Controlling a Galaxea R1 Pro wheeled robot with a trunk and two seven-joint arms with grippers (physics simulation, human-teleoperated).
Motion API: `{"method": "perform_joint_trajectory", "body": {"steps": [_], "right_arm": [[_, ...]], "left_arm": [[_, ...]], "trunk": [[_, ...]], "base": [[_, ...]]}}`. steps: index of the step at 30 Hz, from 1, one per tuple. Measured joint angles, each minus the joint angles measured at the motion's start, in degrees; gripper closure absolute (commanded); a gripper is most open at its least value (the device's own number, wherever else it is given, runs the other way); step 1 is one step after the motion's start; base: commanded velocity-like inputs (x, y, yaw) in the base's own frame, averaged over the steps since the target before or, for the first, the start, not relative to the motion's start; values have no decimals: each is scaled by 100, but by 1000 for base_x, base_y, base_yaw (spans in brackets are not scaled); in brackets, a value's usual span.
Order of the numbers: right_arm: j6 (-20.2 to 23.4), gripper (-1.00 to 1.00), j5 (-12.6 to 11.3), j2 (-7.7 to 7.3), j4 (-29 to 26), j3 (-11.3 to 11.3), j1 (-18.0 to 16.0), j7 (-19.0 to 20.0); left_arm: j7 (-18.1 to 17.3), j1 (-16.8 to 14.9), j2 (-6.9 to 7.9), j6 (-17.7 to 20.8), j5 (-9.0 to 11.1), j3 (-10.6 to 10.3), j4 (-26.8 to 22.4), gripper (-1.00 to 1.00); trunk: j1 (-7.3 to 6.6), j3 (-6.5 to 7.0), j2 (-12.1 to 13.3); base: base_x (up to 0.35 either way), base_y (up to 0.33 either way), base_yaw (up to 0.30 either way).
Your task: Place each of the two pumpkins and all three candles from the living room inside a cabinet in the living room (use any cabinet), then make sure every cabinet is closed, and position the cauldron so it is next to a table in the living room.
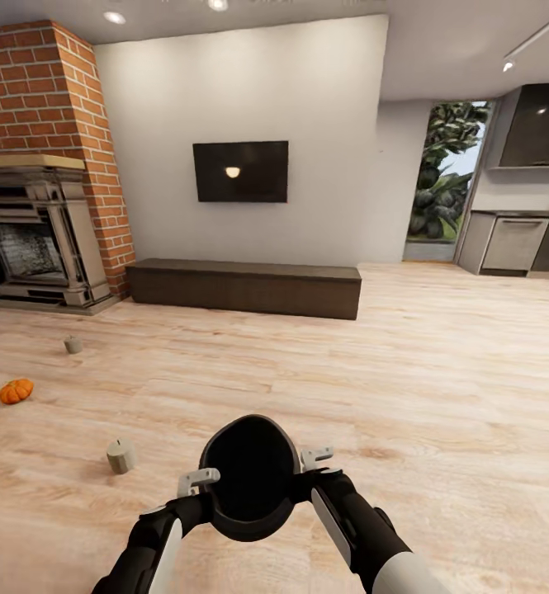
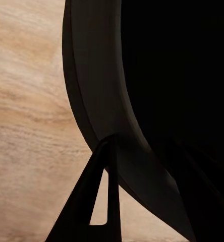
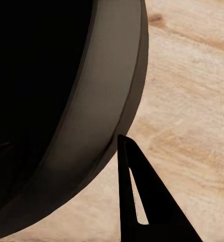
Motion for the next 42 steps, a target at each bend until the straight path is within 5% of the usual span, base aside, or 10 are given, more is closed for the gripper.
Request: {"method": "perform_joint_trajectory", "body": {"steps": [42], "right_arm": [[-2,100,1,-1,2,-1,1,0]], "left_arm": [[2,0,-7,0,-15,4,-1,100]], "trunk": [[0,225,0]], "base": [[-265,-193,240]]}}
